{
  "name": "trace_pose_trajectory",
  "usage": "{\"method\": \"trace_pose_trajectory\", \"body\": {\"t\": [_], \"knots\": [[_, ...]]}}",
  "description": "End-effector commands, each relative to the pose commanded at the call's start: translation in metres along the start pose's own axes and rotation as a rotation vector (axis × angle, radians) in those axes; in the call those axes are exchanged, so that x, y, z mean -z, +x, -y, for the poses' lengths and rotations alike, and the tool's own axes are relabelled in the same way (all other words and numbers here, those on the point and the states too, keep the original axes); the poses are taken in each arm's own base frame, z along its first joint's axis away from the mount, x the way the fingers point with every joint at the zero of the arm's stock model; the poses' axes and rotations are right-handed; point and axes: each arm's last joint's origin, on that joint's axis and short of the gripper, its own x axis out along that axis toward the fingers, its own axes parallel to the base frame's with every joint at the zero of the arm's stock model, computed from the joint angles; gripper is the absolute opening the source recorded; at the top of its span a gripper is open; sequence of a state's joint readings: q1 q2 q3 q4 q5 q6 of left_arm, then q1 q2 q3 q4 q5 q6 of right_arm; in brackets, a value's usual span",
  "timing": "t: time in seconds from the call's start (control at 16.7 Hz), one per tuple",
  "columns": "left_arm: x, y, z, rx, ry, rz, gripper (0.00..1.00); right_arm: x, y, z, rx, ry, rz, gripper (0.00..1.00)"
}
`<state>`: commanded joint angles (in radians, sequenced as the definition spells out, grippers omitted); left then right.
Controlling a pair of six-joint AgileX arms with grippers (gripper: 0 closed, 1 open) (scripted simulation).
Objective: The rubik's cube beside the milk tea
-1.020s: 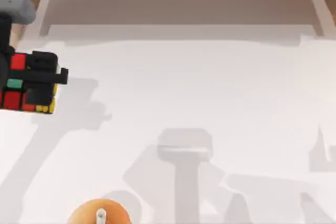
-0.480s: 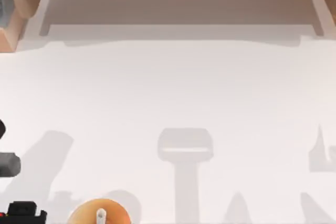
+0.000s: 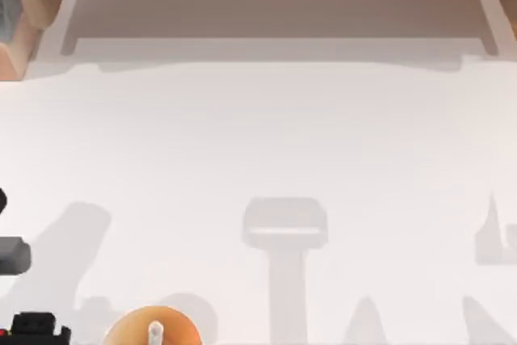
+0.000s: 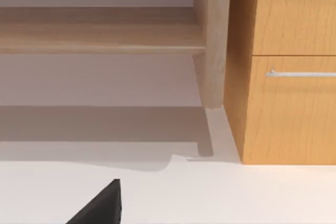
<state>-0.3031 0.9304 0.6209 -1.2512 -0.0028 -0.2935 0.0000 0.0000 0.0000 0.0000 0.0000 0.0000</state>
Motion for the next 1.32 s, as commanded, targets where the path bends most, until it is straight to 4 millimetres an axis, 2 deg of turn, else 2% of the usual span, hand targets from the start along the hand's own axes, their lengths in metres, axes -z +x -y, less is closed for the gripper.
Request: {"method": "trace_pose_trajectory", "body": {"t": [0.36, 0.6, 1.32], "knots": [[-0.007, -0.014, -0.004, 0.002, 0.020, 0.083, 0.00, 0.000, 0.000, 0.000, 0.000, 0.000, 0.000, 1.00], [-0.009, -0.015, -0.006, -0.004, 0.021, 0.096, 0.00, 0.000, 0.000, 0.000, 0.000, 0.000, 0.000, 1.00], [0.001, 0.020, 0.000, 0.002, -0.009, -0.007, 0.00, 0.000, 0.000, 0.000, 0.000, 0.000, 0.000, 1.00]]}}
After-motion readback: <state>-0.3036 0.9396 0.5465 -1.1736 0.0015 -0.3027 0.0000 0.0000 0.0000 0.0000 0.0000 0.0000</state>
